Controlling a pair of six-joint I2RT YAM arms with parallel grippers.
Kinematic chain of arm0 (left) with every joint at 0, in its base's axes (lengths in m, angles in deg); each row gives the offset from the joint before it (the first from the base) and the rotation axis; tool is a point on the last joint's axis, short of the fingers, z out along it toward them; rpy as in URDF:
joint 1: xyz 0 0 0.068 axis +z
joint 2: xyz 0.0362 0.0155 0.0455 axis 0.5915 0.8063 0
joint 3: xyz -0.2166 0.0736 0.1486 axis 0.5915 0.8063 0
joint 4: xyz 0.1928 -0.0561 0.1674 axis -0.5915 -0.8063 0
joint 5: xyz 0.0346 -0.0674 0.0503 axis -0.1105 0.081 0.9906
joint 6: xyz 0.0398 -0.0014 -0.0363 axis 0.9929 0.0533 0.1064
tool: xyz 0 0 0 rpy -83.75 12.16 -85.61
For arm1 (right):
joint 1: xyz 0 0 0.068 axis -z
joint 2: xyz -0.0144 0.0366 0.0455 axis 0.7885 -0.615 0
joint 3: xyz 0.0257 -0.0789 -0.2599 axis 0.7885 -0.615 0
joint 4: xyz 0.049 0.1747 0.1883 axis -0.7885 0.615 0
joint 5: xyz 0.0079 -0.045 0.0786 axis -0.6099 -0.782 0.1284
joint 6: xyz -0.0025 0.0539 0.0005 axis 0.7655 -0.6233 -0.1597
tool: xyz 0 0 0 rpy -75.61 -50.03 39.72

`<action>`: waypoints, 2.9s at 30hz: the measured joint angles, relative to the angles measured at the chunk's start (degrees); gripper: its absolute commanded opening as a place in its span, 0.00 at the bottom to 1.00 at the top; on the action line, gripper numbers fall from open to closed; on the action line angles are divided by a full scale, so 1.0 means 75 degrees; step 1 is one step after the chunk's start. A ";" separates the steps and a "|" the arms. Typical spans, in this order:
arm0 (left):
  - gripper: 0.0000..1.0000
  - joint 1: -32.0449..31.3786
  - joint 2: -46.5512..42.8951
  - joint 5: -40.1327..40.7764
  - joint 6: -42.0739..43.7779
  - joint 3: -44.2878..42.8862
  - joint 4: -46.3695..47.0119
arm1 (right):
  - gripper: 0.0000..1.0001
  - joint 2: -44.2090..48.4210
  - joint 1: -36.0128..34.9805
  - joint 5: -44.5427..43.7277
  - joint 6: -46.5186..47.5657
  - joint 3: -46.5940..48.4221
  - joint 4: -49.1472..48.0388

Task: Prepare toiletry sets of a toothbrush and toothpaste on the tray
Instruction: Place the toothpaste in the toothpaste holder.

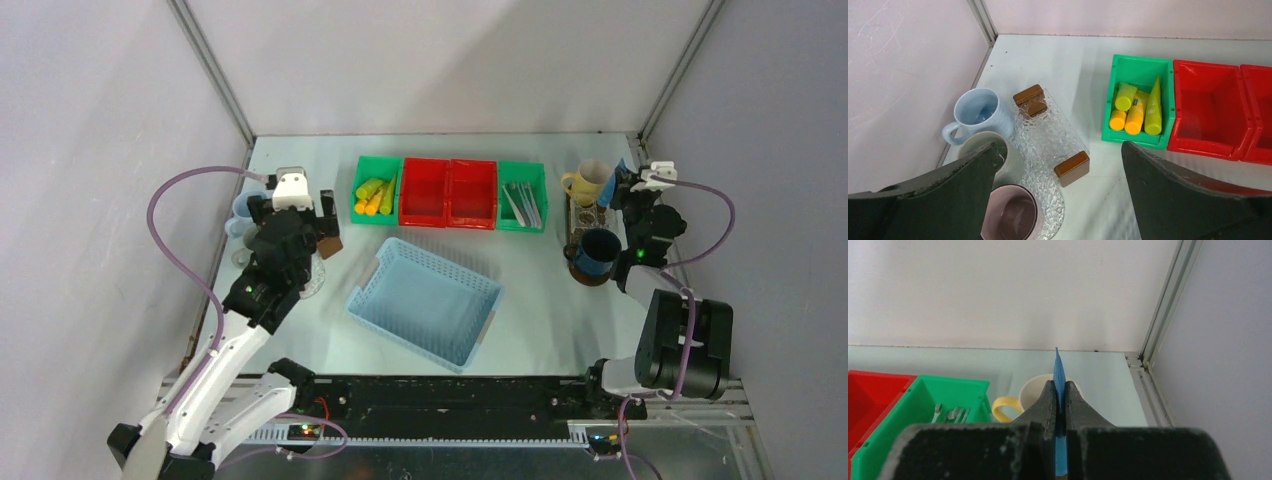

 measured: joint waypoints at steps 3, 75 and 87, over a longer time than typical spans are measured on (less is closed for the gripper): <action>1.00 0.0015 0.0000 -0.0003 0.0000 0.0000 0.0020 | 0.00 -0.0227 0.0000 -0.0003 -0.0079 -0.0032 -0.0364; 1.00 0.0184 0.0041 -0.0216 -0.0044 0.0003 0.0096 | 0.03 -0.1961 0.0000 -0.0312 -0.0160 -0.0711 -0.2900; 1.00 0.0195 0.0041 -0.0248 -0.0061 0.0003 0.0096 | 0.19 -0.2218 0.0000 -0.0058 -0.0122 -0.0691 -0.2961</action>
